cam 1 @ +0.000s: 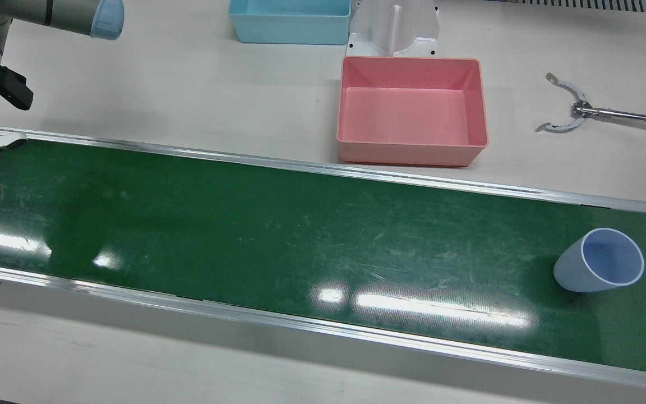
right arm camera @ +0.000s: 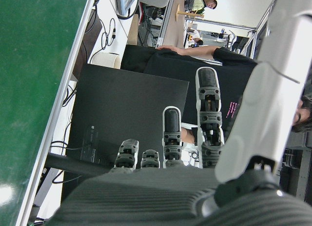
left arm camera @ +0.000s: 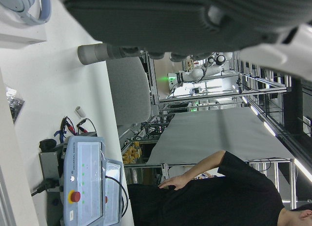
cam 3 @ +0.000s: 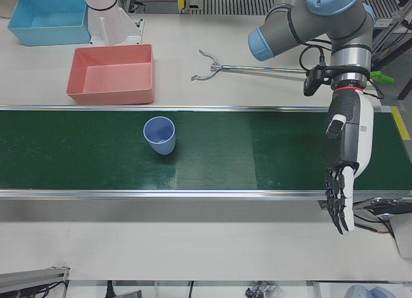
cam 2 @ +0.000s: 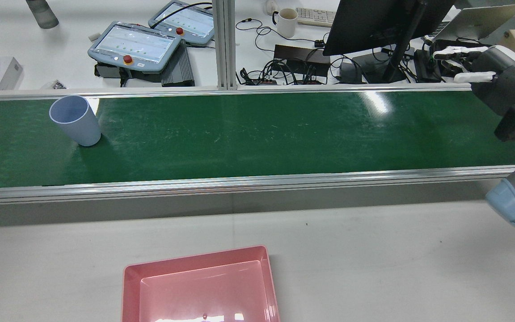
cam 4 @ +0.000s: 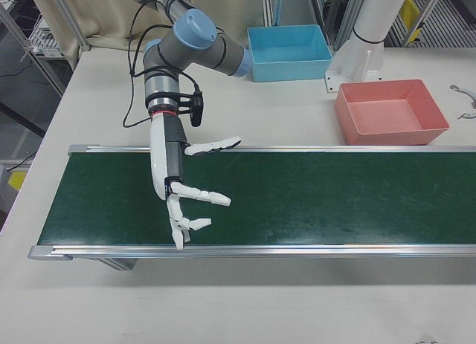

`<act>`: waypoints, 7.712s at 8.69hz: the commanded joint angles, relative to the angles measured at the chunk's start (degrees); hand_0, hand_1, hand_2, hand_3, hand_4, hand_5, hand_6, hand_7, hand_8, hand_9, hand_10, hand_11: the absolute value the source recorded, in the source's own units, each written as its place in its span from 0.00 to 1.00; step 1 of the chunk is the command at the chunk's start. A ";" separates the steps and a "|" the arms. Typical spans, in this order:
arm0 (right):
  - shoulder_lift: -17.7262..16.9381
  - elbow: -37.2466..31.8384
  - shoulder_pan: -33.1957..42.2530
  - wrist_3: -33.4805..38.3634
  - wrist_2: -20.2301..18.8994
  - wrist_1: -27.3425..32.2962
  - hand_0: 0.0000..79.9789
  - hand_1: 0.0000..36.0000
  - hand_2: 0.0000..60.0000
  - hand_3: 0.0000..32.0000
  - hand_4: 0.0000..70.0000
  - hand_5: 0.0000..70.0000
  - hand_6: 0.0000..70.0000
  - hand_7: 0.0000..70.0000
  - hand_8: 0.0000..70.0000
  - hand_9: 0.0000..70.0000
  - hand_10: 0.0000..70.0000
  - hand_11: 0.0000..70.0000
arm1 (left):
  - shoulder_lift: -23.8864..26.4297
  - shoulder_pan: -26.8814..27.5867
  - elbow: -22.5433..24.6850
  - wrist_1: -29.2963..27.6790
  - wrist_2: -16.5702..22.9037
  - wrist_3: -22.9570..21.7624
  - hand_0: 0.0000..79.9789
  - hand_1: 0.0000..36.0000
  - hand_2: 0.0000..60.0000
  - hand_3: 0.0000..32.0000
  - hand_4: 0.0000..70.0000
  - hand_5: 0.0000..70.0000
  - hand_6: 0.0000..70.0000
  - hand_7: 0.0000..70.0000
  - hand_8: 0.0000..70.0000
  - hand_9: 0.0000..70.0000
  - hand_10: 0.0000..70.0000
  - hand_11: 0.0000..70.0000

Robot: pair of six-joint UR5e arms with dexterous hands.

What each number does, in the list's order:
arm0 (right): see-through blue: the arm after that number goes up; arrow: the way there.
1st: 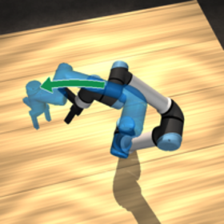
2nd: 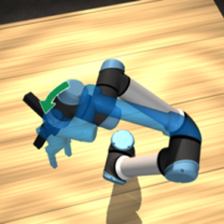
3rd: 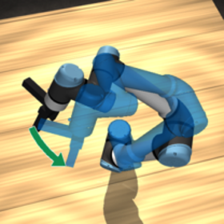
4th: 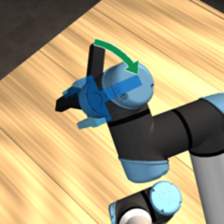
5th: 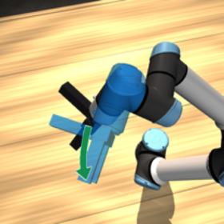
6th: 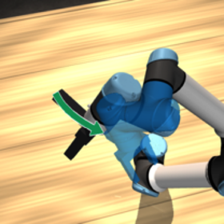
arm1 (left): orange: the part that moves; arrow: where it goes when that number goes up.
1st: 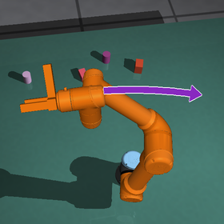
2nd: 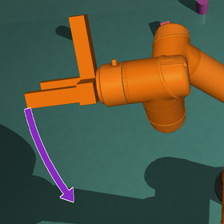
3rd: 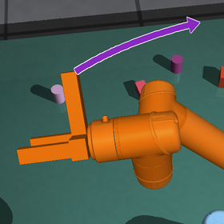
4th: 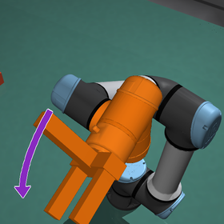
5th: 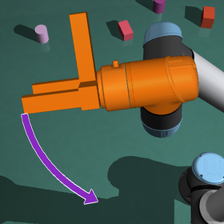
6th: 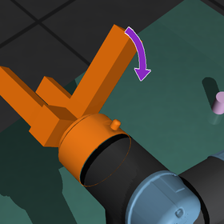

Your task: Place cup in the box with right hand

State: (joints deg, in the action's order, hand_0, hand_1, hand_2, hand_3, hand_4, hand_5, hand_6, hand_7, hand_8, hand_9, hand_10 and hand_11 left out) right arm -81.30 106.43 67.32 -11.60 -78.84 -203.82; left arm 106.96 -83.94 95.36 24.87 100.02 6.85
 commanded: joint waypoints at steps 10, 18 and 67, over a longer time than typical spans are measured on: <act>0.09 0.09 0.09 0.00 -0.09 0.09 0.69 0.25 0.00 0.00 0.59 0.06 0.16 0.67 0.02 0.13 0.10 0.16 | 0.00 0.00 0.00 0.00 0.00 -0.08 0.00 0.00 0.00 0.00 0.00 0.00 0.00 0.00 0.00 0.00 0.00 0.00; 0.00 0.18 0.18 0.26 -0.09 0.00 0.69 0.26 0.00 0.00 0.58 0.06 0.15 0.65 0.02 0.12 0.10 0.16 | 0.00 0.00 0.00 0.00 0.00 0.01 0.00 0.00 0.00 0.00 0.00 0.00 0.00 0.00 0.00 0.00 0.00 0.00; 0.00 0.18 0.35 0.53 -0.61 0.00 0.69 0.26 0.00 0.00 0.57 0.06 0.15 0.65 0.02 0.12 0.10 0.16 | 0.00 0.00 0.00 0.00 0.00 0.01 0.00 0.00 0.00 0.00 0.00 0.00 0.00 0.00 0.00 0.00 0.00 0.00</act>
State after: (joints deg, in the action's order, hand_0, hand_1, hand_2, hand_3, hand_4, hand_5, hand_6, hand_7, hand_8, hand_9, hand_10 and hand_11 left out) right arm -81.30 106.61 67.68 -11.08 -79.45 -203.82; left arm 106.96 -83.94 95.36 24.87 100.02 6.81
